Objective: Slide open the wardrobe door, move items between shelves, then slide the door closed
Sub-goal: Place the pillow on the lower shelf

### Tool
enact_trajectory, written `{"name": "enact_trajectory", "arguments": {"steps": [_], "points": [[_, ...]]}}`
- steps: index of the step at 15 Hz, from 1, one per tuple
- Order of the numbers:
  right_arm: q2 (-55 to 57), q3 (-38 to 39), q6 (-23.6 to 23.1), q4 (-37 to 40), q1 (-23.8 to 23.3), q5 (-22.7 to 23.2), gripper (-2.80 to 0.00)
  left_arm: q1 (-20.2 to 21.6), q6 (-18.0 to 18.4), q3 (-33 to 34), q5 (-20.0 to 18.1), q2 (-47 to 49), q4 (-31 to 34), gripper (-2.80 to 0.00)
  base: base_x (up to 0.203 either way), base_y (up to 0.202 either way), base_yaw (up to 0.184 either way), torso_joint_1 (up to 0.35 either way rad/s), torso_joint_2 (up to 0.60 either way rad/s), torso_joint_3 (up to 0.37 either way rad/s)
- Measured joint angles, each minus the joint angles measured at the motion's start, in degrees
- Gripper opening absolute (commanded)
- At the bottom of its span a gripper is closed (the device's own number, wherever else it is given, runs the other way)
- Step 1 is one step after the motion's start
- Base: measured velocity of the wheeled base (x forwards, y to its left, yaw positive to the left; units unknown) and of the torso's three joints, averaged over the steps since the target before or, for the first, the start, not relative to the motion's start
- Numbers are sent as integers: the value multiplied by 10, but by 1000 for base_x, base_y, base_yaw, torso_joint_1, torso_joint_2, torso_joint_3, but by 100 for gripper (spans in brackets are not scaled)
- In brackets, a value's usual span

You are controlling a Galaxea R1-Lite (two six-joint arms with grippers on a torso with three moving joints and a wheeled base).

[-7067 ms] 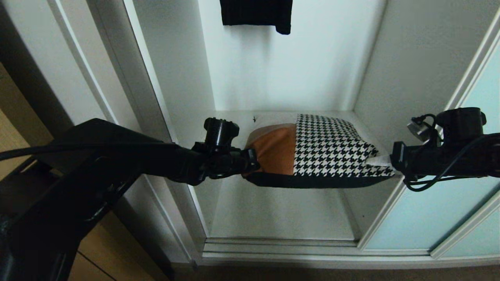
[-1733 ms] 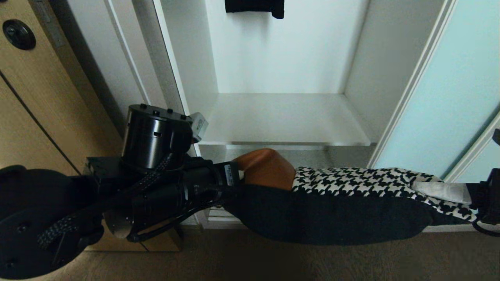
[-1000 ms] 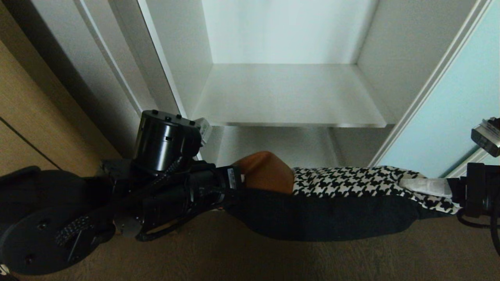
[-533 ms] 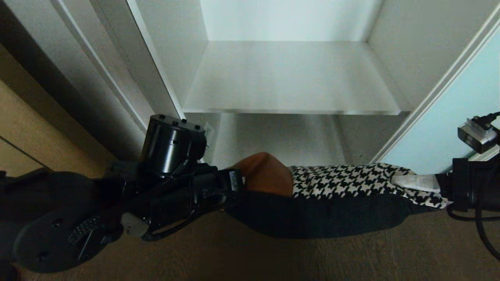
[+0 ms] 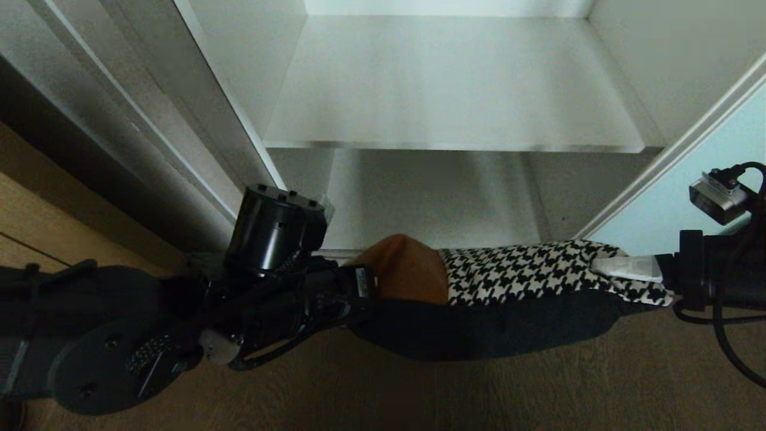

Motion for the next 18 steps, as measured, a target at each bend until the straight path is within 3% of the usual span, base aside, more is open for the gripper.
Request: {"name": "enact_trajectory", "arguments": {"steps": [13, 18], "points": [[17, -17, 1, 1, 13, -1, -280, 1, 3, -6, 2, 23, -1, -280, 0, 0, 0, 1, 3, -179], [28, -19, -1, 0, 13, -3, -280, 13, 14, 18, 3, 35, -59, -280, 0, 0, 0, 0, 2, -7]]}}
